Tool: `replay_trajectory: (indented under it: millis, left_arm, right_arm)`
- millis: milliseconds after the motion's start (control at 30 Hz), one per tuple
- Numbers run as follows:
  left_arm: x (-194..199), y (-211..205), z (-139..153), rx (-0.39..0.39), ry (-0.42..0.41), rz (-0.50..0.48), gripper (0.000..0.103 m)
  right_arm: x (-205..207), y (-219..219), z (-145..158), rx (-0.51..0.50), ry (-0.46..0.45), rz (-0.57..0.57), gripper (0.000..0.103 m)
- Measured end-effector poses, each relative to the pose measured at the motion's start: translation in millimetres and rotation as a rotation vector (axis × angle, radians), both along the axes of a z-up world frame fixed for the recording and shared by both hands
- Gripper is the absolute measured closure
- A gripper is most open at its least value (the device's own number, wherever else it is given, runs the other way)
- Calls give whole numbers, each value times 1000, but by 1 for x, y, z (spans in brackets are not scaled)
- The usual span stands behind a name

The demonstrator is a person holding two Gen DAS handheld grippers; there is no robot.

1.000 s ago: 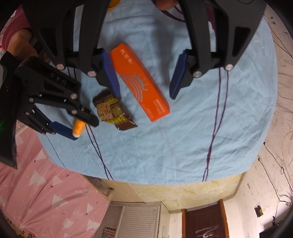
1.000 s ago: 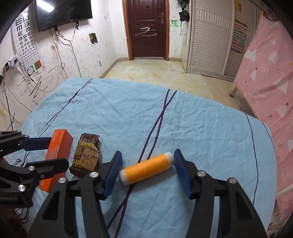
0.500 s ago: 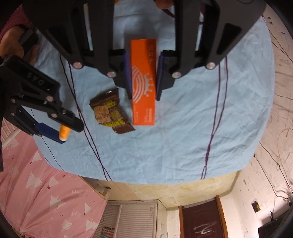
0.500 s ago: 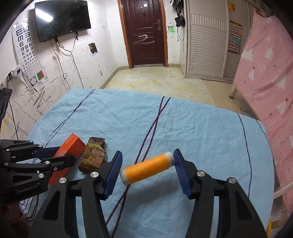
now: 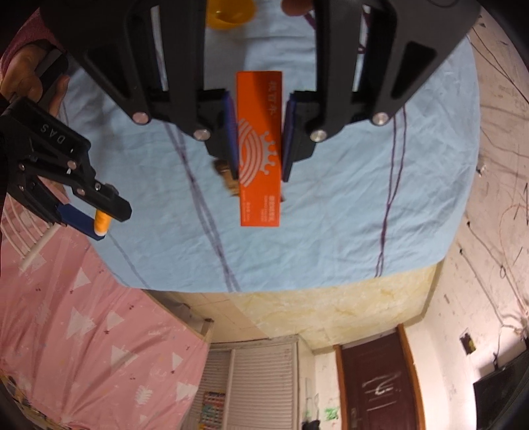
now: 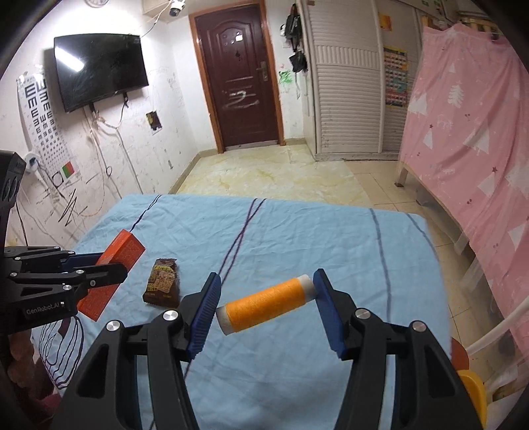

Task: Collect trash
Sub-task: 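Close the left tool on the orange box while the right tool grasps the orange thread spool, then carry the orange box and thread spool over the bin and open both tools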

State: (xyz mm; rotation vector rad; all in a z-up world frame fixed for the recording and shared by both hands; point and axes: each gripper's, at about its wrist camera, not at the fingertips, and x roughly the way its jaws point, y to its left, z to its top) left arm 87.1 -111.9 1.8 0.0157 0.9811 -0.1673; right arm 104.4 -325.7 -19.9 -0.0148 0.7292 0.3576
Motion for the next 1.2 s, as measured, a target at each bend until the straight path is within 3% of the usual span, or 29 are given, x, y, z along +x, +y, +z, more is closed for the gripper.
replay_trajectory:
  millis: [367, 600, 933, 1200]
  left_arm:
    - [-14, -62, 17, 12, -33, -112, 81]
    - [-26, -114, 27, -5, -48, -231, 81]
    - [-39, -208, 25, 1, -54, -418, 81]
    - [-40, -278, 12, -61, -12, -543, 81]
  right_arm:
    - [-47, -70, 13, 28, -61, -130, 52]
    - [-78, -126, 11, 41, -90, -251, 52]
    - [-109, -212, -18, 73, -66, -438, 52]
    - [-122, -254, -49, 127, -23, -503, 52]
